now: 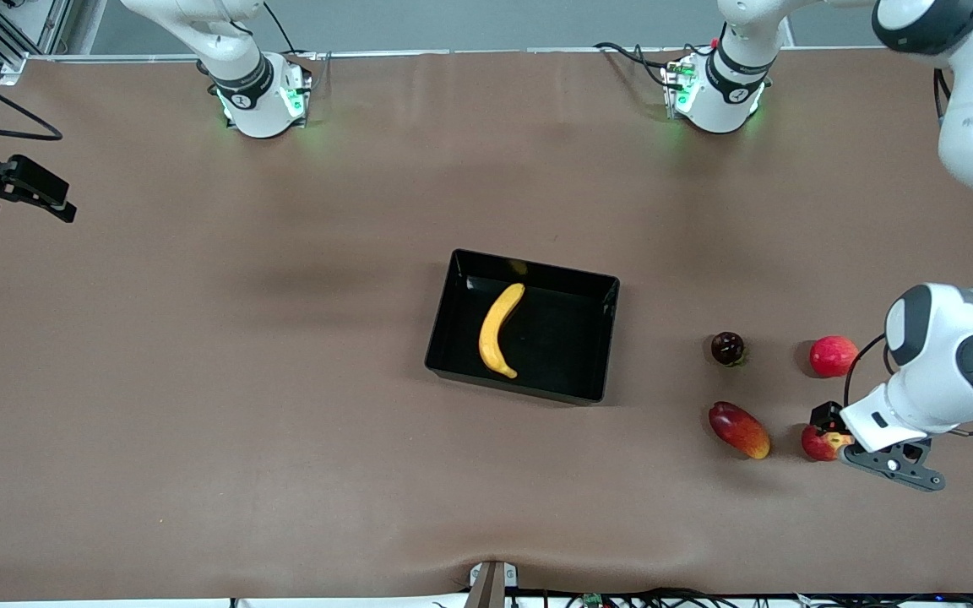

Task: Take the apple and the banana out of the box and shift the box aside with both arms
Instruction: 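Lower the apple onto the table and open the left gripper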

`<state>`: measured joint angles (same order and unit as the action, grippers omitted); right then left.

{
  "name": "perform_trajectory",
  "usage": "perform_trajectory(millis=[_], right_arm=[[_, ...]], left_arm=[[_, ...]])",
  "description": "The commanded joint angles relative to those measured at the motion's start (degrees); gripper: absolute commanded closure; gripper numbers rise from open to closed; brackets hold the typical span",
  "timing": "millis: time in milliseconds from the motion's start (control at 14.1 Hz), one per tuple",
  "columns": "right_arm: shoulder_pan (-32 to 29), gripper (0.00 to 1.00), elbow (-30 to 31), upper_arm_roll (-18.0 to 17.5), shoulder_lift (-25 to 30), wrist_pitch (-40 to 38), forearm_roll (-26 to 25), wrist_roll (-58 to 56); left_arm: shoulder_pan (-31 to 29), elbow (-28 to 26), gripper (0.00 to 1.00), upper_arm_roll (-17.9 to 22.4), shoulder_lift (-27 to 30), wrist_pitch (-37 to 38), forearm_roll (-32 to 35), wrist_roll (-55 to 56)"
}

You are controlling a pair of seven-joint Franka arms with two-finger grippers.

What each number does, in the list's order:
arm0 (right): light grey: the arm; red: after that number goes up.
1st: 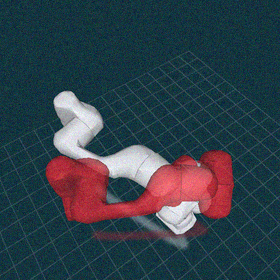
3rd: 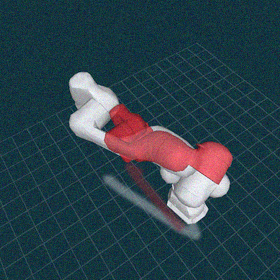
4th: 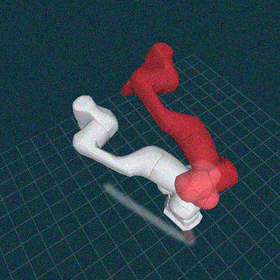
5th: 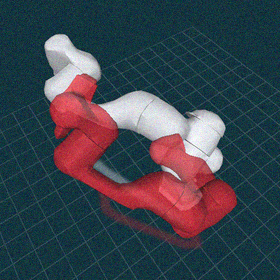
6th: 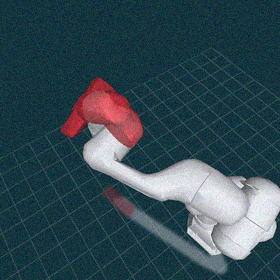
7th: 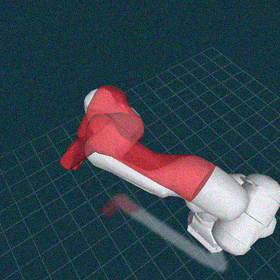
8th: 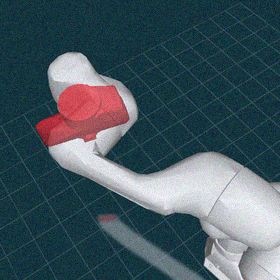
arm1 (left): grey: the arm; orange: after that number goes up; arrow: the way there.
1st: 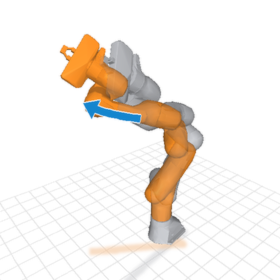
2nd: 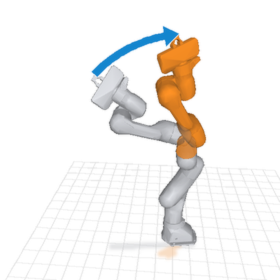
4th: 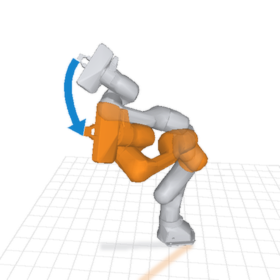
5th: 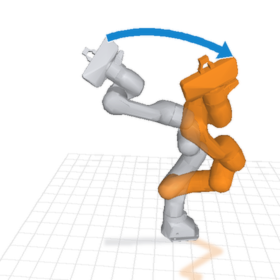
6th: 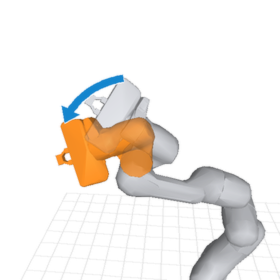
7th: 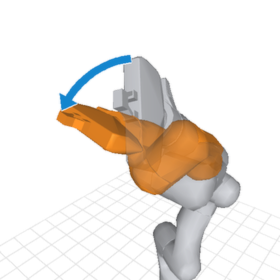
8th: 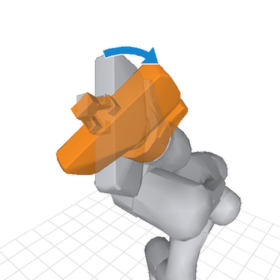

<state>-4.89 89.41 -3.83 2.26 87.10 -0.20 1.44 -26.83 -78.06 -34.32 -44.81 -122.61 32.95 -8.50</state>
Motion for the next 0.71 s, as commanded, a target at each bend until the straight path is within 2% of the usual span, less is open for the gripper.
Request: perform_trajectory(millis=[0, 212, 354, 636], right_arm=[[-0.82, 0.00, -1.08, -0.48, -0.68, -0.71, 0.90, -0.21], [-0.91, 0.00, -0.99, -0.48, -0.94, -0.27, 0.90, -0.56], [-0.91, 0.00, -1.08, -0.48, -1.82, 0.08, 0.11, -0.65], [-2.39, 0.00, -0.90, -0.39, -4.89, 3.77, 0.28, -0.57]], left_arm=[[-0.95, -1.92, 0.00, -1.80, 6.30, 6.57, -6.38, 2.77], [-0.95, -7.61, 0.00, -5.39, 13.85, 9.75, -8.43, 12.86], [-1.03, -12.00, 0.00, -10.04, 17.02, 10.28, -8.51, 21.03], [-0.07, -16.59, 0.00, -19.27, 18.53, 8.80, -7.72, 32.38]])
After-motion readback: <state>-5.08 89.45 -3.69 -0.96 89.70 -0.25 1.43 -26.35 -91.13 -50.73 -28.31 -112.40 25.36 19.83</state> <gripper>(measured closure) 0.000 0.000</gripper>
